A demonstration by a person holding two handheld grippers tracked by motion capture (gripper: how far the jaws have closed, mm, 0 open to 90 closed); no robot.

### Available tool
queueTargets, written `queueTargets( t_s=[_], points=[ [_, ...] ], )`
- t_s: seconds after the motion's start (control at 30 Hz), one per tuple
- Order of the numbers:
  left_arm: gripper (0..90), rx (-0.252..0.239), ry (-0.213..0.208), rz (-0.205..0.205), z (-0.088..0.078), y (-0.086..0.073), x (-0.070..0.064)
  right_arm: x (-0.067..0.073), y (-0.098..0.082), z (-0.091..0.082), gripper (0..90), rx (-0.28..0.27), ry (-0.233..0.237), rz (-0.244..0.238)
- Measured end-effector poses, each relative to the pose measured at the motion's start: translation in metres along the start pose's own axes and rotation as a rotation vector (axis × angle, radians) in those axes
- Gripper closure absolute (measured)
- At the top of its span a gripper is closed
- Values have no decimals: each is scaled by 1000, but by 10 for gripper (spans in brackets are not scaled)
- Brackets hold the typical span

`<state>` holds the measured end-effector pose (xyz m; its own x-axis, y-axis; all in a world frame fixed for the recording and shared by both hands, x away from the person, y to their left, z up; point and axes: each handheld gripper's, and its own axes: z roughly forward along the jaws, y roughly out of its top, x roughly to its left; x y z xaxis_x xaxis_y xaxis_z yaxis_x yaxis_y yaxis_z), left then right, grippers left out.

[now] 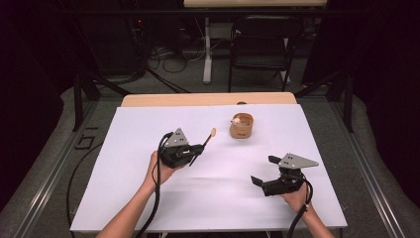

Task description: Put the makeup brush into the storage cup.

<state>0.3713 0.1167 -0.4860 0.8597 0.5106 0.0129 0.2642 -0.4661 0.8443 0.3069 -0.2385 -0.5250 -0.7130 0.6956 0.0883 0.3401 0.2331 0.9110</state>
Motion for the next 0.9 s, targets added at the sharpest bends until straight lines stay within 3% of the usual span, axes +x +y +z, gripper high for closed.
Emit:
queueTargets(
  t_s=[0.3, 0.67, 0.9],
  points=[
    [829, -17, -15, 18, 6, 3, -8, 5, 10, 17, 0, -8, 27, -7],
    [829, -21, -31, 39, 14, 4, -17, 6, 18, 24, 4, -26, 43, 4],
    [828, -19, -36, 52, 19, 4, -21, 8, 24, 29, 141, -62, 55, 14]
  ],
)
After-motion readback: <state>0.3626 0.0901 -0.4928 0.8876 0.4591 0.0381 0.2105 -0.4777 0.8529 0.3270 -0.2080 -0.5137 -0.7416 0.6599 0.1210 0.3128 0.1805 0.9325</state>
